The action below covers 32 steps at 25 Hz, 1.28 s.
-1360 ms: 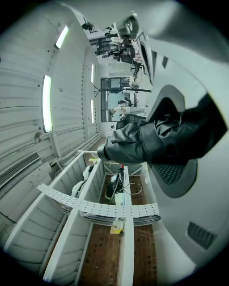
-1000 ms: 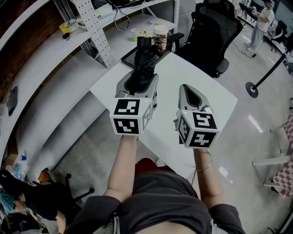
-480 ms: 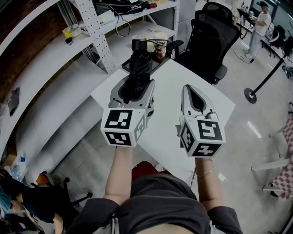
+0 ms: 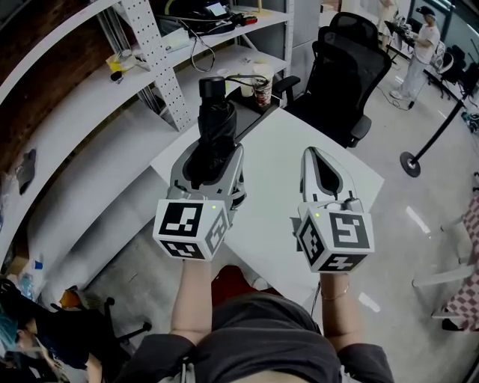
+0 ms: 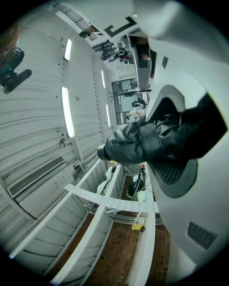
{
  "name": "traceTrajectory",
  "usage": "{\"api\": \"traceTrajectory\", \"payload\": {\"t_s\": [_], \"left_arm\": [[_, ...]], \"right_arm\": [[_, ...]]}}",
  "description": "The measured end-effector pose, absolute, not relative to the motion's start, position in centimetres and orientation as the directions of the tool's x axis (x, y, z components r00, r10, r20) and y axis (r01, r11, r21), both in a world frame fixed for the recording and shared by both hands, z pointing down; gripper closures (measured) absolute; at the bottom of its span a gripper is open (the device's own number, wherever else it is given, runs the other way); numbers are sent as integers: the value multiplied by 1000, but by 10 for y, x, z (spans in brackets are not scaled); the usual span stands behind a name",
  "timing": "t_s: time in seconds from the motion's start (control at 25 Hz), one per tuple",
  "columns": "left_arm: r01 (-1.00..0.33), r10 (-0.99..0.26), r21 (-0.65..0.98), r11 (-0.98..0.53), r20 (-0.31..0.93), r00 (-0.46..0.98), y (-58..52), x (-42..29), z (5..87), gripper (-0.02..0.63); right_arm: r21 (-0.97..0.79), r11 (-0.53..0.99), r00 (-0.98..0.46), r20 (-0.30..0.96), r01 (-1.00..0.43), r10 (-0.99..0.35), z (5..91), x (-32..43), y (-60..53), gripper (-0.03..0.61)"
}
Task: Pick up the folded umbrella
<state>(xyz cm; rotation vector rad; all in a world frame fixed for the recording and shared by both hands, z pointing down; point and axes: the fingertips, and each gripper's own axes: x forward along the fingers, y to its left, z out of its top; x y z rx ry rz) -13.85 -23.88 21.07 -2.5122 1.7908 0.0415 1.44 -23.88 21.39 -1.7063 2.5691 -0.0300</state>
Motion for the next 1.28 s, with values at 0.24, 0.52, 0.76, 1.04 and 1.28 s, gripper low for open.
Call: {"api": "traceTrajectory", "payload": {"t_s": [0.24,0.52,0.76,1.04,1.28], "left_arm": [[-950,-949,-18,-310,-50,311,-235,-149,217,362],[-948,-947,-7,-317,-54,317,-232,-157,227,362],[-945,-944,4,-328,-37,328,-236,-166,239,362],[-941,-941,26,-339,-18,338,-251,-181,250,362],[-935,-936,35,-352,-3,352,-267,-194,260,362]], "right_arm": [[-53,379,-376,-55,-924,-925,217,17,-233,560],[-75,372,-368,-59,-925,-928,223,17,-229,561],[-74,373,-370,-58,-925,-927,226,6,-233,561],[-68,370,-369,-27,-927,-929,233,-12,-246,561],[-65,359,-360,-1,-931,-933,242,-25,-256,560]]}}
